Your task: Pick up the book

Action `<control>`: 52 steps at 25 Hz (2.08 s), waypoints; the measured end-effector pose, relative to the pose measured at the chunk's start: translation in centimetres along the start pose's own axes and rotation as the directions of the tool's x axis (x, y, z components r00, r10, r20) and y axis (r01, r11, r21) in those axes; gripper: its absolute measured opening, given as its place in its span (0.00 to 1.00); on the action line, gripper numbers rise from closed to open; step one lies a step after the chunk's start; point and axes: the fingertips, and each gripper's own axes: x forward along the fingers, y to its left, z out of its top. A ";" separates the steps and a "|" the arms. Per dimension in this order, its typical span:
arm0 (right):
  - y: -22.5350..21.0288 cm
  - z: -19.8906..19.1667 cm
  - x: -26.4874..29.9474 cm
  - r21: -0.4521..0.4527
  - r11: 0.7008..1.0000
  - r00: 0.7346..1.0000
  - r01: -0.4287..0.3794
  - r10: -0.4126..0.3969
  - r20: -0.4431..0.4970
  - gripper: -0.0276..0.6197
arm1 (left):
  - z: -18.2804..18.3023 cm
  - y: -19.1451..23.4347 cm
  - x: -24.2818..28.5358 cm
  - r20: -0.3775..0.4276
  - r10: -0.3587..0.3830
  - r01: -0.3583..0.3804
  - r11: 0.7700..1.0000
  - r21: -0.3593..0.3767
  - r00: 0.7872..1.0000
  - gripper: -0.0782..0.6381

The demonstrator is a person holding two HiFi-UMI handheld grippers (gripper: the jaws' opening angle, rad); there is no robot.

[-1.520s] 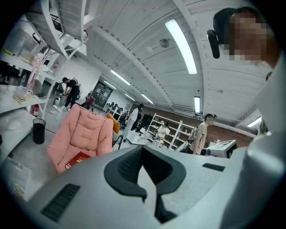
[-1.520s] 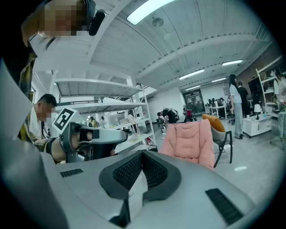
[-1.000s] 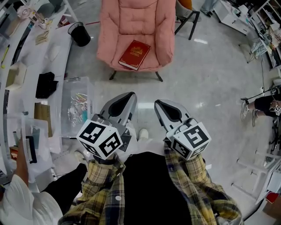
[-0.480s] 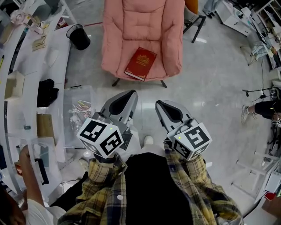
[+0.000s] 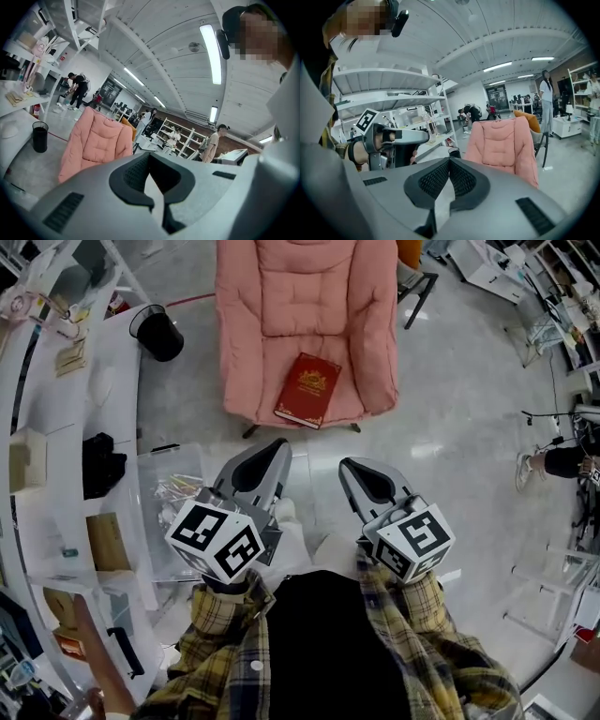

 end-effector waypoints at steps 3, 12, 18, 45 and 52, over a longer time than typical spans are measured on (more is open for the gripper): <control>-0.3 -0.2 0.9 0.022 0.999 1.000 0.031 -0.030 -0.009 0.07 | 0.3 1.2 0.0 -0.016 -0.011 0.011 1.000 -0.001 1.000 0.11; -2.2 -1.5 1.8 0.070 0.995 0.997 0.068 -0.065 -0.045 0.07 | -1.0 3.2 2.1 -0.073 -0.017 0.014 0.999 -0.037 0.997 0.11; -5.4 -0.3 2.2 0.066 0.996 0.998 0.059 -0.057 -0.027 0.07 | -0.4 3.2 5.6 -0.067 -0.006 0.004 0.999 -0.034 0.998 0.11; -19.5 5.4 5.6 0.093 0.995 0.999 -0.041 0.041 0.008 0.07 | 7.3 5.6 16.9 0.042 0.137 -0.137 0.991 -0.004 0.990 0.11; -19.9 6.3 9.8 0.120 0.993 1.000 0.012 -0.011 -0.009 0.07 | 10.0 9.2 18.9 0.011 0.069 -0.069 0.997 0.015 0.998 0.11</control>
